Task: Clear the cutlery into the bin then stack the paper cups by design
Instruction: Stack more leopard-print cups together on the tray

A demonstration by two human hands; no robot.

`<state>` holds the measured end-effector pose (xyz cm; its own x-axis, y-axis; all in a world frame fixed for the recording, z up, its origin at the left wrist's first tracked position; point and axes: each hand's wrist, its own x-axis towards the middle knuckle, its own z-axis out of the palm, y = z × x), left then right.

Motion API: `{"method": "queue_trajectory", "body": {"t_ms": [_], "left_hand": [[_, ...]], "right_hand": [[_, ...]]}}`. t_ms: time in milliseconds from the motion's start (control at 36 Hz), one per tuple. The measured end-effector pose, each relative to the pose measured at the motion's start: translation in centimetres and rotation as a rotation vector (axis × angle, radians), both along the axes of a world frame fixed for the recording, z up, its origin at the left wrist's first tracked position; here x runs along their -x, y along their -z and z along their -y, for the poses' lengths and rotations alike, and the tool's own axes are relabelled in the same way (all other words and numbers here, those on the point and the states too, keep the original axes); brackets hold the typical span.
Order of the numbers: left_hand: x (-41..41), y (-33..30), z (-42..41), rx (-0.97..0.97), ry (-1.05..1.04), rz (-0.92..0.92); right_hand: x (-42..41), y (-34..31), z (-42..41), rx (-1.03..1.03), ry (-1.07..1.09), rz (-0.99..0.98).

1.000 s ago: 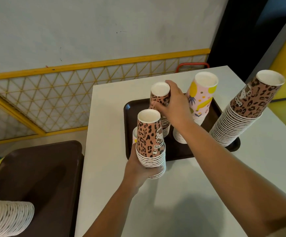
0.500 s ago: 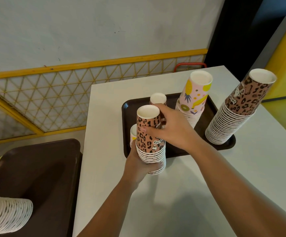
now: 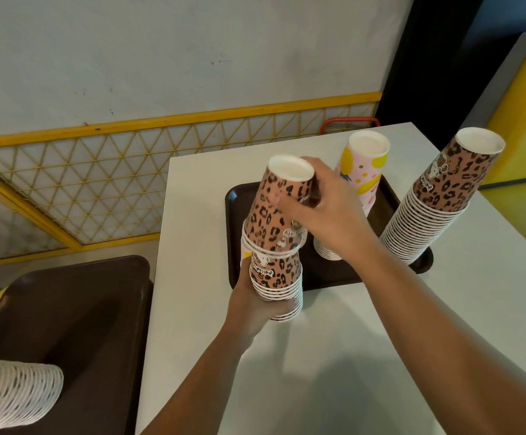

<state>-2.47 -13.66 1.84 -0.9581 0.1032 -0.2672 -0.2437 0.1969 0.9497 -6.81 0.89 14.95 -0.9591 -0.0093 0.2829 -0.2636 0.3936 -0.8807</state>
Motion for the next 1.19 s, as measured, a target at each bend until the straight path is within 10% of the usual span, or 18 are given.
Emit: {"method": "queue_trajectory", "body": {"t_ms": [139,583,917,1194], "left_hand": [[-0.1,0.3,0.2,-0.016,-0.028,0.003],[0.3,0.2,0.2,-0.007,-0.020,-0.028],[0.4,0.1,-0.1,0.006,-0.020,-0.034],[0.4,0.0,-0.6,0.008,-0.010,-0.041]], "right_hand": [[1.9,-2.7,-0.6,0.211,0.168,-0.119],[6.1,3.3,0.5,-0.171,0.240,-0.094],[2.2,1.1,0.0,0.069,0.053,-0.007],[-0.8,2.7,-0.2,-0.222,-0.199,0.215]]}}
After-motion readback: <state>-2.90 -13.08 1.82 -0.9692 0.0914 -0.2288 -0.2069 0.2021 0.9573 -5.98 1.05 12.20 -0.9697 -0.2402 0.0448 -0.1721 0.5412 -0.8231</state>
